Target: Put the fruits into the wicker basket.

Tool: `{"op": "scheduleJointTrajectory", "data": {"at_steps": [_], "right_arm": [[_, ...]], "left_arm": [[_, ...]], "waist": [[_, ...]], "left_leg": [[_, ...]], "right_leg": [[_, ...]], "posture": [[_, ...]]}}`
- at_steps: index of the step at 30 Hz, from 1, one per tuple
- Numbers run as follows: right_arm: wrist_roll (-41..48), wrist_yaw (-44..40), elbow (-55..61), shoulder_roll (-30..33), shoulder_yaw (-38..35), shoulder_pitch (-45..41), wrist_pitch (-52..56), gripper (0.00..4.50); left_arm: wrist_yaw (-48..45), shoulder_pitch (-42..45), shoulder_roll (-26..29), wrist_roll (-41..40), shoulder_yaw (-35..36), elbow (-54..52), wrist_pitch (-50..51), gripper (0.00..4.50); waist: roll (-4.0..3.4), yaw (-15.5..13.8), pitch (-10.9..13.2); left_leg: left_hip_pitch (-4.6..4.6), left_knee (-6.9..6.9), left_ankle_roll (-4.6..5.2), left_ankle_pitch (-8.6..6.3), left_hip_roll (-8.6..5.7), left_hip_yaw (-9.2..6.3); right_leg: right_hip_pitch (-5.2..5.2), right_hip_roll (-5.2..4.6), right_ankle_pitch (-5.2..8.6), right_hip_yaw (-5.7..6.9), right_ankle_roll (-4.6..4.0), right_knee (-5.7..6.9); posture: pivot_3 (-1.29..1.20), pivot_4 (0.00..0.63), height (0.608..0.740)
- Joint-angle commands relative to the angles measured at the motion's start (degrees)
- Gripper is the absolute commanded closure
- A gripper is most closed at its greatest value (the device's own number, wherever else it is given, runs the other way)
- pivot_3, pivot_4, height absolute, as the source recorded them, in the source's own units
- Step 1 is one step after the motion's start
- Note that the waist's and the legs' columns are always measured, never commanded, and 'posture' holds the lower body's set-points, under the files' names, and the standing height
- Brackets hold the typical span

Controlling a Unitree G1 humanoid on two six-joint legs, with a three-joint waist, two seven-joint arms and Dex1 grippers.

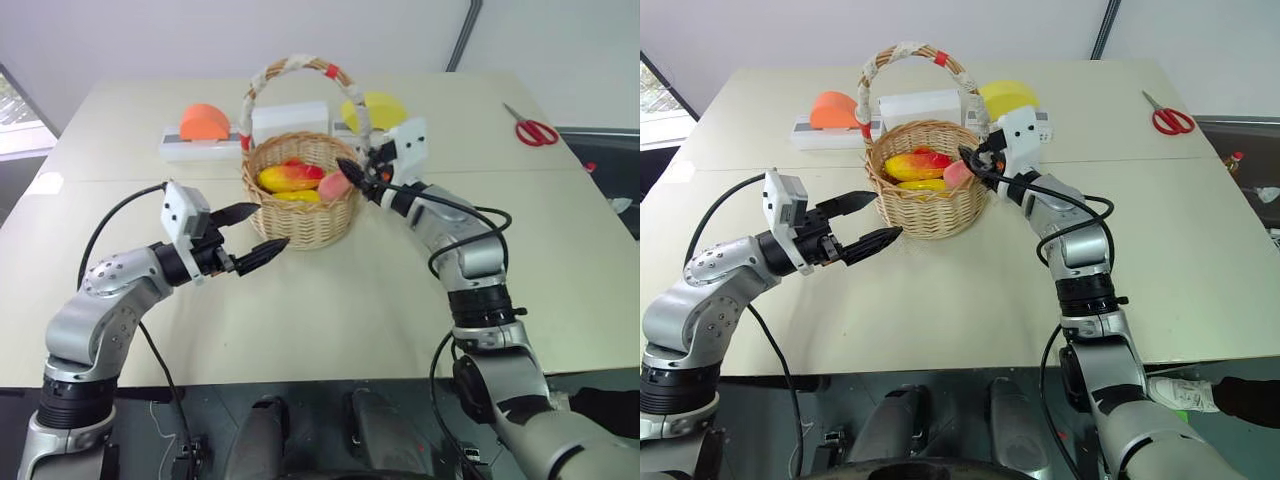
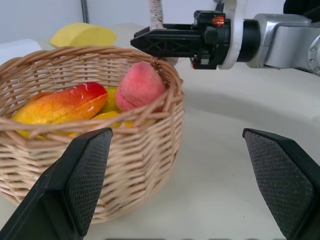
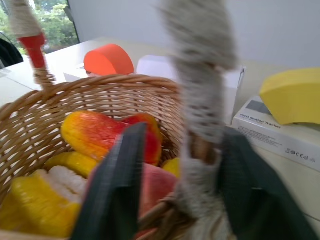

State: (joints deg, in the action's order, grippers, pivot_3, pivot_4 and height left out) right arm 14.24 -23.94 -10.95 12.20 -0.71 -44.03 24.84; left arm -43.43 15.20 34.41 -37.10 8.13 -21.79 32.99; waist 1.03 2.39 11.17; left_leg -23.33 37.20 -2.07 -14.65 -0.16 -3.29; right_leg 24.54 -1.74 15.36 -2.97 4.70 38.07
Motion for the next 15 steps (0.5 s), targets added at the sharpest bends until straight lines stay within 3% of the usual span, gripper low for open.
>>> {"op": "scheduleJointTrajectory", "data": {"at_steps": [1,8,15], "right_arm": [[1.16,-0.25,1.32,-0.38,-1.64,-1.55,-2.14,4.35],[0.22,1.22,8.66,5.01,-4.8,2.26,-1.81,4.34],[-1.88,8.1,7.65,17.71,-18.79,10.4,-3.32,4.34]], "left_arm": [[0.37,-0.76,-0.04,-0.92,1.1,-2.76,-0.66,0.0],[0.3,0.37,-0.74,-0.65,0.27,-1.74,-1.04,0.0],[-1.18,2.99,-2.22,0.49,-1.95,1.84,-2.33,0.0]], "waist": [[-0.01,0.04,0.01],[-0.01,0.02,0.01],[-0.01,-1.69,0.01]], "left_leg": [[0.0,0.0,0.0,0.0,0.01,-0.02],[0.02,-0.01,-0.01,0.01,0.07,-0.02],[-0.04,0.0,0.02,-0.01,-0.03,0.02]], "right_leg": [[0.0,0.01,0.0,0.01,0.0,-0.01],[0.03,0.12,0.0,0.01,0.0,0.03],[0.01,0.04,0.01,0.01,0.0,-0.06]], "posture": [[0.0,0.15,0.74],[0.0,0.15,0.74],[0.0,0.15,0.74]]}}
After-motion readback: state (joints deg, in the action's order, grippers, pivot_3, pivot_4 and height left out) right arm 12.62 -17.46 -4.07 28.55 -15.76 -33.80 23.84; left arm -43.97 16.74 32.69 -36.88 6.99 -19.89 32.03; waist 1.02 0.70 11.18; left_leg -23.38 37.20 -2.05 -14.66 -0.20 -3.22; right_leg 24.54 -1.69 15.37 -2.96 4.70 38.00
